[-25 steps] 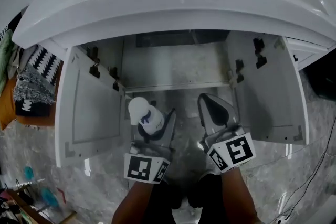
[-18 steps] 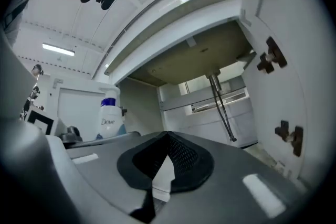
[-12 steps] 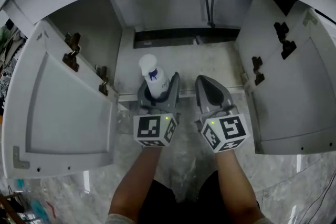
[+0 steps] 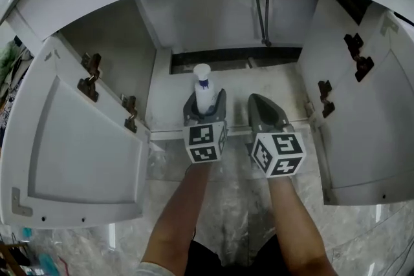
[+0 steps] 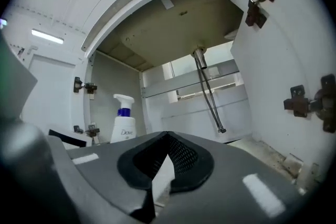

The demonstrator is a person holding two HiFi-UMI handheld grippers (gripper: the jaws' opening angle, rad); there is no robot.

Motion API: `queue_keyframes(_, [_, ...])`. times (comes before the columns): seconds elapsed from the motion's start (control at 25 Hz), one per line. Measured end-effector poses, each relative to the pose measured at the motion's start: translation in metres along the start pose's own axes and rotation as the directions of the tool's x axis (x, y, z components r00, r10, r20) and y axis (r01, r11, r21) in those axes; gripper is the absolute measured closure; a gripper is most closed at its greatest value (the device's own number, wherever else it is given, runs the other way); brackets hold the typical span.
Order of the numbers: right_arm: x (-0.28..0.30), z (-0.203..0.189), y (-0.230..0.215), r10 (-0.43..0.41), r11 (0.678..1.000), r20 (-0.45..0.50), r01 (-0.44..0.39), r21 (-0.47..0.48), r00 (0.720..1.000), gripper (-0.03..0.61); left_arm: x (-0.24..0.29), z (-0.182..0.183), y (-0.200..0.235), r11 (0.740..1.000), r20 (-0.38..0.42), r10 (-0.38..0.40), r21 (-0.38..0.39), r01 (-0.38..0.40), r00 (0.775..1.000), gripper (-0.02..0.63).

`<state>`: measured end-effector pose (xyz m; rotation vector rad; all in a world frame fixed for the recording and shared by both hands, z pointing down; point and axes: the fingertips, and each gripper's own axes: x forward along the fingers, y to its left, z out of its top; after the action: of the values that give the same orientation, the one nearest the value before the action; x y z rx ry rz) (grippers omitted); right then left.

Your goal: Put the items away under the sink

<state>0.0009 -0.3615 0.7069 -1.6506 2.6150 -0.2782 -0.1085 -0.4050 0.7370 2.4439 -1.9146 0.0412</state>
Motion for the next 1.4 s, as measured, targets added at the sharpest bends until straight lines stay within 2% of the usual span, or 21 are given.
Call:
queue_keyframes(0.24, [-0.009,-0.008,0.002,0.021,0.999,-0.018,-0.022,-0.047,1.0,0.581,0.009,-0.028,0.012,0.999,-0.058,0.034,-0.008,-0.035,0.998,0.391])
queue_keyframes(0.44, [-0.011,-0.003,0.0,0.023,0.999,-0.001,-0.023,-0.038,1.0,0.581,0.009,-0.034,0.001,0.994,-0.078,0.018,0.113,-0.009,0.997,0.391])
queue_keyframes(0.6, [-0.014,-0.001,0.005,0.036,0.997,0.002,-0.036,-0.072,0.999,0.581,0.009,-0.045,-0.012,0.973,-0.15,-0.009,0.228,0.044,0.989,0.385])
queue_keyframes(0.68, [-0.014,-0.001,0.006,0.04,0.996,-0.001,-0.04,-0.08,0.999,0.581,0.011,-0.05,-0.014,0.968,-0.186,-0.015,0.245,0.061,0.982,0.385])
queue_keyframes(0.92, [-0.017,0.004,0.006,0.04,0.997,0.011,-0.039,-0.065,0.999,0.581,0.014,-0.051,-0.011,0.984,-0.238,-0.036,0.163,0.077,0.971,0.38])
queue_keyframes(1.04, [-0.018,0.005,0.008,0.041,0.997,0.015,-0.04,-0.06,0.999,0.581,0.012,-0.049,-0.009,0.989,-0.238,-0.048,0.121,0.079,0.97,0.364])
queue_keyframes(1.4, [-0.017,0.006,0.017,0.062,0.995,0.015,-0.061,-0.084,0.998,0.581,0.008,-0.048,-0.006,0.993,-0.229,-0.065,0.078,0.085,0.971,0.379])
